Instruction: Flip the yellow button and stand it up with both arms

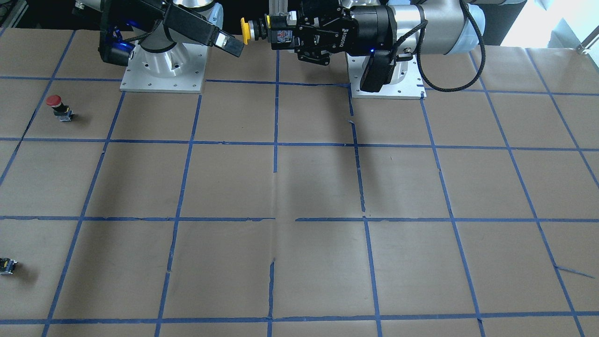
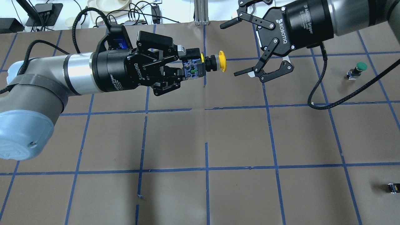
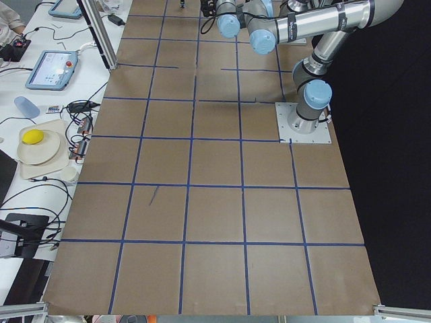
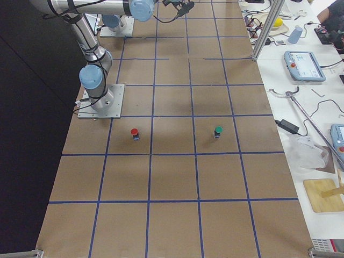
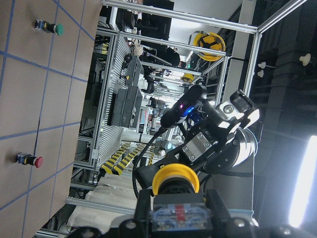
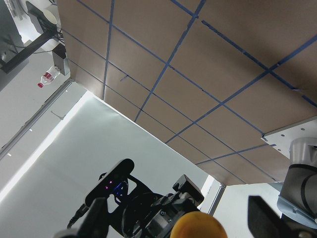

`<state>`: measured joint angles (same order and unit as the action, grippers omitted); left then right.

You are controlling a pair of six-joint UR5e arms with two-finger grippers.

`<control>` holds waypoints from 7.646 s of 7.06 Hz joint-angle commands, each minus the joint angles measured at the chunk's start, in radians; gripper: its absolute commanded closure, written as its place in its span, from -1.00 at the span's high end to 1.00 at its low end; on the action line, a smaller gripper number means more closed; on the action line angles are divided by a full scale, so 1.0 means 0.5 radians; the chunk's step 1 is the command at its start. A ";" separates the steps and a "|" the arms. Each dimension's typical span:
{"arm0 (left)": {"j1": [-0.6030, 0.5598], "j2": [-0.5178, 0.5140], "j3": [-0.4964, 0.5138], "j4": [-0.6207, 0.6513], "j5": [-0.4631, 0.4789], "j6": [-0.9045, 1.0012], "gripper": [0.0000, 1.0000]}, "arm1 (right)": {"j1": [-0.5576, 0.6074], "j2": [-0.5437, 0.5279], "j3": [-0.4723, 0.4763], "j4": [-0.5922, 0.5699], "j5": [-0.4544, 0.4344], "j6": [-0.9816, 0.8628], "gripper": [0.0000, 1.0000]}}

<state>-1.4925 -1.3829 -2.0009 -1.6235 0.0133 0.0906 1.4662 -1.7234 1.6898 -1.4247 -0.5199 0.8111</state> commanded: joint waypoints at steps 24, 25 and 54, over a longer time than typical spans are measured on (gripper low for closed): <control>0.123 -0.243 0.490 0.333 2.347 -0.184 1.00 | -0.511 -0.002 -0.030 0.186 -1.318 -1.704 -0.58; 0.098 -0.353 0.656 0.302 2.713 -0.154 1.00 | -0.624 0.083 0.019 0.168 -1.502 -2.228 -0.69; 0.000 -0.603 1.152 -0.014 3.164 -0.012 0.99 | -1.246 0.174 0.398 -0.755 -1.782 -4.335 0.99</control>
<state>-1.4928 -1.6843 -1.4249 -1.6306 1.5962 0.0844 0.7784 -1.5705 1.9170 -1.8876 -1.3653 -1.5765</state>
